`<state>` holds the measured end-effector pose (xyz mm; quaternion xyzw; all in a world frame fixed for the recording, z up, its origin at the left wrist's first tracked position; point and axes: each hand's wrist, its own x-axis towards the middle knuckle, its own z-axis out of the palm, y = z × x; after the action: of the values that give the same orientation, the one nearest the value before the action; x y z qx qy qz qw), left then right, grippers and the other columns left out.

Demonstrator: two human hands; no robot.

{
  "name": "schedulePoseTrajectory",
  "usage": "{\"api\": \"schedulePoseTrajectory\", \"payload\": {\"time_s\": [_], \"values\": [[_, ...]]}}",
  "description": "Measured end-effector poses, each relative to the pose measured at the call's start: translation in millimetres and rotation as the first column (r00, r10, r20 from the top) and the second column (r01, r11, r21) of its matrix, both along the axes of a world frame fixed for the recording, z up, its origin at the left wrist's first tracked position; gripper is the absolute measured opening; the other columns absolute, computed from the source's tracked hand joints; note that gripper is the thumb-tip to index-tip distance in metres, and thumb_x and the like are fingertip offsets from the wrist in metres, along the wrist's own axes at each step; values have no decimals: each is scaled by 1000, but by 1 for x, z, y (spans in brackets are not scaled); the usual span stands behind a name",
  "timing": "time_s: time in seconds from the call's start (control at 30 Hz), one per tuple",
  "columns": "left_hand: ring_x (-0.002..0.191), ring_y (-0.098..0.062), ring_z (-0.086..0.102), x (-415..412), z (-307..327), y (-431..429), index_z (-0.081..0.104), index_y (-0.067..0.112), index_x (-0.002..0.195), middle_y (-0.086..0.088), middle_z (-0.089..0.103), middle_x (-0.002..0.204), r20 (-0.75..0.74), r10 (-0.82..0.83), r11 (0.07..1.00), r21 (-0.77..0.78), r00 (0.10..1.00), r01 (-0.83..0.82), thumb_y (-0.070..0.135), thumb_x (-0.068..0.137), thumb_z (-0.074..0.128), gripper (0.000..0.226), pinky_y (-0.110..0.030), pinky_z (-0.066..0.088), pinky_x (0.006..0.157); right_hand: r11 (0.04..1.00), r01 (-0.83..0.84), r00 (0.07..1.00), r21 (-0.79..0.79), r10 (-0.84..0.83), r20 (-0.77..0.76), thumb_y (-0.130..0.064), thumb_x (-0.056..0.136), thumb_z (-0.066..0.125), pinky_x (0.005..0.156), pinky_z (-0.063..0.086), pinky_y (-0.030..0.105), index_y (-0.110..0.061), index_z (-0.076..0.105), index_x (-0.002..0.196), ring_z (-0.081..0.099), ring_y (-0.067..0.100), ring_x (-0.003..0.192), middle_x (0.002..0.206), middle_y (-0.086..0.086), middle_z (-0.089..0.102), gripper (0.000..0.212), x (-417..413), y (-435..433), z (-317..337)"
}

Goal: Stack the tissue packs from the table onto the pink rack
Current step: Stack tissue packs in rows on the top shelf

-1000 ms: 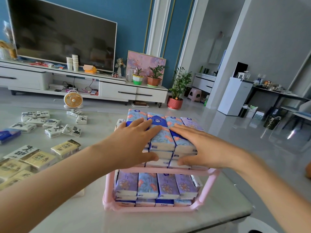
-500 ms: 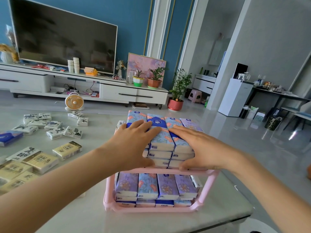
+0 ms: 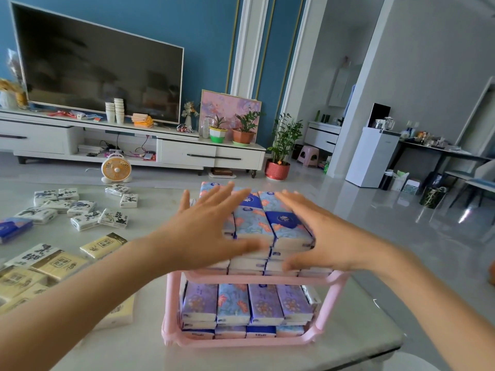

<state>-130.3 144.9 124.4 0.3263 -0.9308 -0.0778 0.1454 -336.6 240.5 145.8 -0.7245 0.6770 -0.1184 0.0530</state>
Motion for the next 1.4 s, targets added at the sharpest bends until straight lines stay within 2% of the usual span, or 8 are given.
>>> {"api": "schedulePoseTrajectory", "payload": {"time_s": [0.13, 0.23, 0.37, 0.63, 0.87, 1.0, 1.2, 1.4], "values": [[134, -19, 34, 2, 10, -5, 25, 28, 146, 1, 33, 149, -551, 299, 843, 535, 779, 55, 71, 82, 28, 77, -34, 28, 103, 905, 326, 808, -272, -118, 578, -49, 80, 52, 105, 23, 12, -26, 39, 138, 35, -7, 127, 141, -17, 39, 63, -17, -3, 10], [125, -27, 42, -1, -2, -15, 37, 12, 139, -12, 45, 139, -557, 444, 767, 642, 702, 24, 58, 93, 23, 67, -33, 29, 90, 864, 474, 701, -172, -252, 667, -34, 97, 40, 94, 23, 16, -15, 44, 136, 38, 1, 114, 141, -3, 44, 43, -20, -11, 3], [132, -27, 36, -18, 7, -18, 31, 15, 144, -9, 38, 146, -533, 516, 740, 671, 670, -36, 58, 93, 22, 67, -40, 25, 108, 885, 463, 680, -42, -324, 658, -36, 100, 34, 95, 28, 20, -16, 47, 134, 44, 8, 111, 129, -3, 50, 42, -18, -20, -6], [99, -18, 40, -25, 8, -12, 50, 12, 124, -12, 52, 126, -469, 498, 774, 620, 729, -131, 48, 98, 19, 55, -28, 27, 84, 888, 459, 718, -43, -342, 606, -38, 100, 32, 90, 32, 20, -18, 56, 125, 50, 9, 105, 127, 0, 58, 41, -14, -24, -10], [132, -30, 33, -24, 1, -16, 32, 16, 142, -12, 35, 147, -384, 418, 867, 439, 823, -236, 32, 102, 18, 46, -44, 29, 108, 892, 449, 755, -44, -353, 552, -39, 100, 32, 92, 32, 21, -17, 54, 128, 49, 11, 111, 132, 1, 55, 42, -13, -25, -9], [139, -24, 21, -19, 1, -15, 20, 14, 147, -9, 22, 153, -432, 421, 872, 435, 798, -225, 47, 97, 24, 60, -38, 20, 111, 898, 437, 775, -49, -348, 528, -42, 99, 30, 92, 26, 20, -14, 46, 135, 44, 8, 113, 138, 1, 48, 48, -20, -23, 2], [142, -9, -14, 2, -17, -3, -2, 37, 147, 10, -16, 154, -248, 188, 981, 88, 950, -171, 85, 60, -5, 99, -35, -3, 115, 906, 417, 880, -73, -383, 281, -42, 99, 29, 111, 20, 27, -19, 29, 145, 27, 16, 139, 153, -2, 27, 52, -28, -51, 5], [143, -11, -5, 7, -16, 3, 0, 40, 146, 12, -17, 154, -125, 168, 986, 15, 978, -168, 88, 63, 0, 96, -29, 5, 115, 932, 362, 926, 25, -363, 105, -40, 101, 19, 113, 12, 26, -18, 26, 146, 14, 13, 143, 156, 0, 17, 50, -23, -62, -1]]}}
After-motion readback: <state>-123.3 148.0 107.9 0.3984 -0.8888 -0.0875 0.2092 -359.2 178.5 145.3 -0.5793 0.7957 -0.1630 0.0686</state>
